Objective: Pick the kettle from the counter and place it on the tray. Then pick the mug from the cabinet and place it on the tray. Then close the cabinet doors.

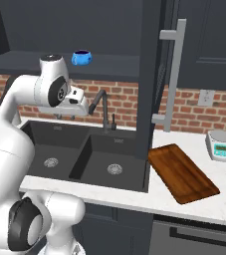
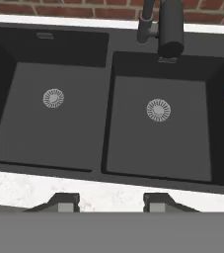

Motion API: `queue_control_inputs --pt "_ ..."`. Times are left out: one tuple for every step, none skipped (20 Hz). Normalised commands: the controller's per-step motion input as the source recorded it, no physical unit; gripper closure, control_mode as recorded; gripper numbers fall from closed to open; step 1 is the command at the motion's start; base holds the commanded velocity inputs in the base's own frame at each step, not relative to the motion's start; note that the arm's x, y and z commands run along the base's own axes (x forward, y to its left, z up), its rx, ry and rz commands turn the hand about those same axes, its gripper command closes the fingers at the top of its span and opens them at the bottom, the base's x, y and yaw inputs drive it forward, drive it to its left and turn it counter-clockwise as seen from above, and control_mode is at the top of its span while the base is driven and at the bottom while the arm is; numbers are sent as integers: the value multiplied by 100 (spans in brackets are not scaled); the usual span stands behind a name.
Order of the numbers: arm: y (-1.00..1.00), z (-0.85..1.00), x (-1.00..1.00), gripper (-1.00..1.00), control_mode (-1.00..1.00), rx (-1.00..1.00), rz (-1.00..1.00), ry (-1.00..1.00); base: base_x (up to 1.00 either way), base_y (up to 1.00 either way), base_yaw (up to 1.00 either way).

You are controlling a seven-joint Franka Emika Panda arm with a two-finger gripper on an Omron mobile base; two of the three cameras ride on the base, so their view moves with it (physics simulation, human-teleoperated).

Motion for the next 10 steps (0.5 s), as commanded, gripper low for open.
queue_control_inputs --pt "0 0 -3 -100 -100 0 0 -4 0 0 0" --pt "0 0 -4 -100 -100 0 0 -4 0 0 0" --pt "0 0 -5 -100 -100 0 0 -1 0 0 0" --pt "0 0 -11 -100 -100 0 0 -4 0 0 0" --pt "0 0 -26 -100 -100 0 0 -10 0 0 0" --pt "-3 0 -36 -100 -100 0 0 -14 0 0 0" --pt "-7 0 -44 -100 -100 0 0 -19 0 0 0" --pt "-13 0 -50 -100 -100 0 0 -27 0 0 0" --pt "-14 0 -49 -100 -100 0 0 -32 0 0 0" --pt "-13 0 -52 -100 -100 0 0 -37 0 0 0"
